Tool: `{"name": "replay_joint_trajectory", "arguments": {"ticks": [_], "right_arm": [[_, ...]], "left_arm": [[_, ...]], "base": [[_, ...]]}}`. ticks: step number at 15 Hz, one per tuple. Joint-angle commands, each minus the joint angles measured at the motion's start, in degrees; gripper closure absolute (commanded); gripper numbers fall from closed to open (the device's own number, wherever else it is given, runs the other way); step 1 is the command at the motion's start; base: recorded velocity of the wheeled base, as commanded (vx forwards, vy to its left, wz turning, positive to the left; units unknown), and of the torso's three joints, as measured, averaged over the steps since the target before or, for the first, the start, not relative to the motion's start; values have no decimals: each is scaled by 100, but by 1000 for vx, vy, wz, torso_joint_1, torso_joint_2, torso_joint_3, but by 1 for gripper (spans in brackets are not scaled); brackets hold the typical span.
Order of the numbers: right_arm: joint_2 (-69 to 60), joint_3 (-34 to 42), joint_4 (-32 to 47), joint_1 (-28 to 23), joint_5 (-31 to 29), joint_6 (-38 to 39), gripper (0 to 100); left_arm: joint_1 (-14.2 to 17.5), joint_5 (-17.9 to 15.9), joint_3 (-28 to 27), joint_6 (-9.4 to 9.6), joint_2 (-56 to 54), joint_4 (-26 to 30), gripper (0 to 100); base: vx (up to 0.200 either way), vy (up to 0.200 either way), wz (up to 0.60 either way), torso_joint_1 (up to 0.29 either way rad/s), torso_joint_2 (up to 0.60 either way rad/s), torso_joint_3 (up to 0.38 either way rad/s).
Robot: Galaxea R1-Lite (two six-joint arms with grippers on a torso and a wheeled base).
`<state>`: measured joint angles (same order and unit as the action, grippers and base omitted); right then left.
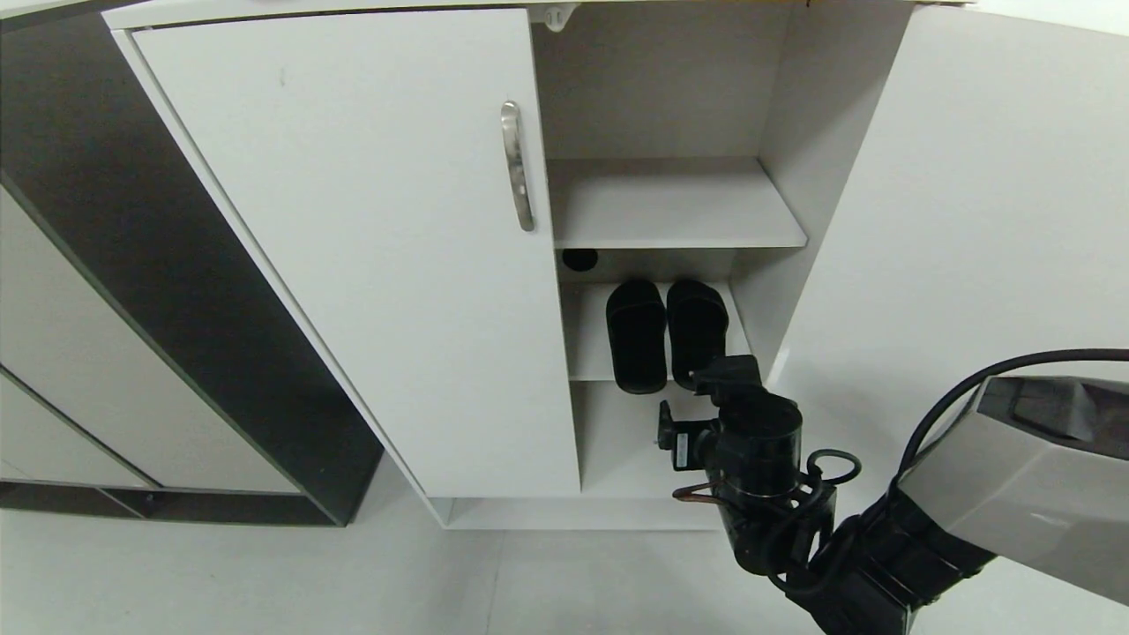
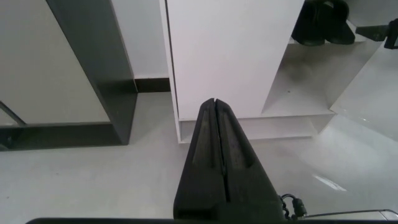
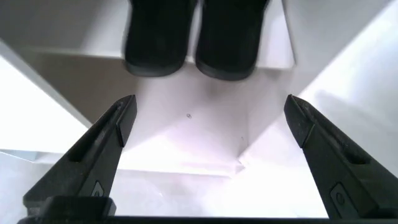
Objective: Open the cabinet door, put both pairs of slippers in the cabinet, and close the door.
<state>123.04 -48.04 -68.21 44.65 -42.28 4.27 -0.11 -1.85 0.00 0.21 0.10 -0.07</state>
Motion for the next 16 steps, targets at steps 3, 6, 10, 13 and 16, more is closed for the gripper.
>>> {"name": "replay_joint_trajectory", "arguments": {"ticks": [3, 6, 10, 13, 16], "right_arm": [[-105, 111, -8, 43, 0, -14, 0], [-87, 181, -140, 87, 0, -84, 0], [-87, 287, -369, 87, 9, -260, 0], [-96, 296, -404, 87, 0, -286, 0], [-96, 366, -404, 87, 9, -348, 0]], "left_arm": [[2, 1, 0, 6, -1, -1, 100], [-7, 1, 0, 41, 8, -1, 100], [2, -8, 0, 32, 8, -1, 100], [-7, -8, 0, 32, 8, -1, 100], [2, -8, 0, 32, 8, -1, 100]], "base": [[0, 0, 0, 0, 0, 0], [0, 0, 0, 0, 0, 0], [0, 0, 0, 0, 0, 0], [0, 0, 0, -1, -1, 160], [0, 0, 0, 1, 4, 203]]}}
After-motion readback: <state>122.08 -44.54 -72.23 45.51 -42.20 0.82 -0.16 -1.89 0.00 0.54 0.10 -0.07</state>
